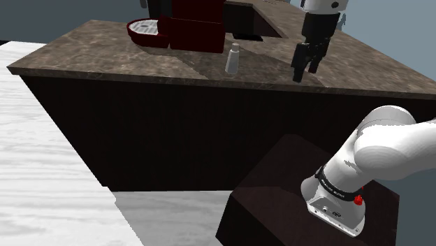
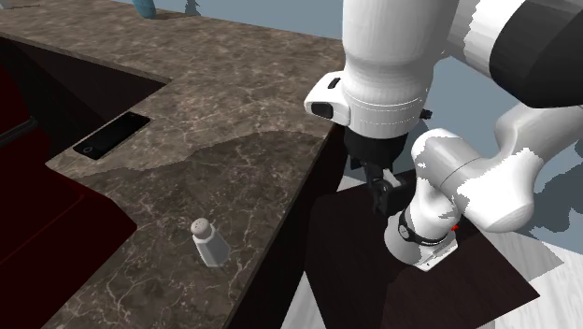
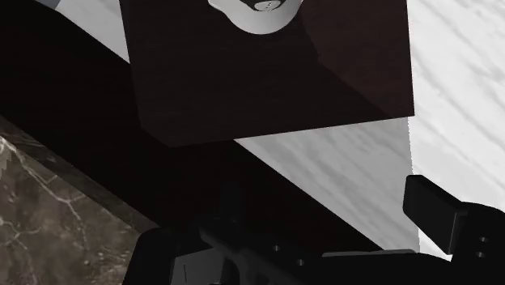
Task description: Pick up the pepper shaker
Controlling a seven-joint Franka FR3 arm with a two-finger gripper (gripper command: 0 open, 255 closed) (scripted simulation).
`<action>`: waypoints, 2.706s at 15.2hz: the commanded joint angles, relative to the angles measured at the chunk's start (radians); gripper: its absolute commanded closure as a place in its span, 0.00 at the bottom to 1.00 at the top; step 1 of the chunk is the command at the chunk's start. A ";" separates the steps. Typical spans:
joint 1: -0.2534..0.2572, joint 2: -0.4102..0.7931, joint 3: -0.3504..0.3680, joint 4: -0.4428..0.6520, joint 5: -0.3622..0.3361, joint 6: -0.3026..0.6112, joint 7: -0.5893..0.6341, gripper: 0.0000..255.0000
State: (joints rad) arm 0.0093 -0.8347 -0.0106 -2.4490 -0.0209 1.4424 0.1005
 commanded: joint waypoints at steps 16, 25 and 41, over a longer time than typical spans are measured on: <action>-0.037 0.513 0.040 0.393 -0.027 0.249 0.133 0.00; -0.047 0.697 0.045 0.560 -0.053 0.312 0.184 0.00; -0.047 0.697 0.045 0.498 -0.054 0.374 0.188 1.00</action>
State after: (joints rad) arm -0.0384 -0.1387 0.0339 -1.9498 -0.0746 1.8169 0.2882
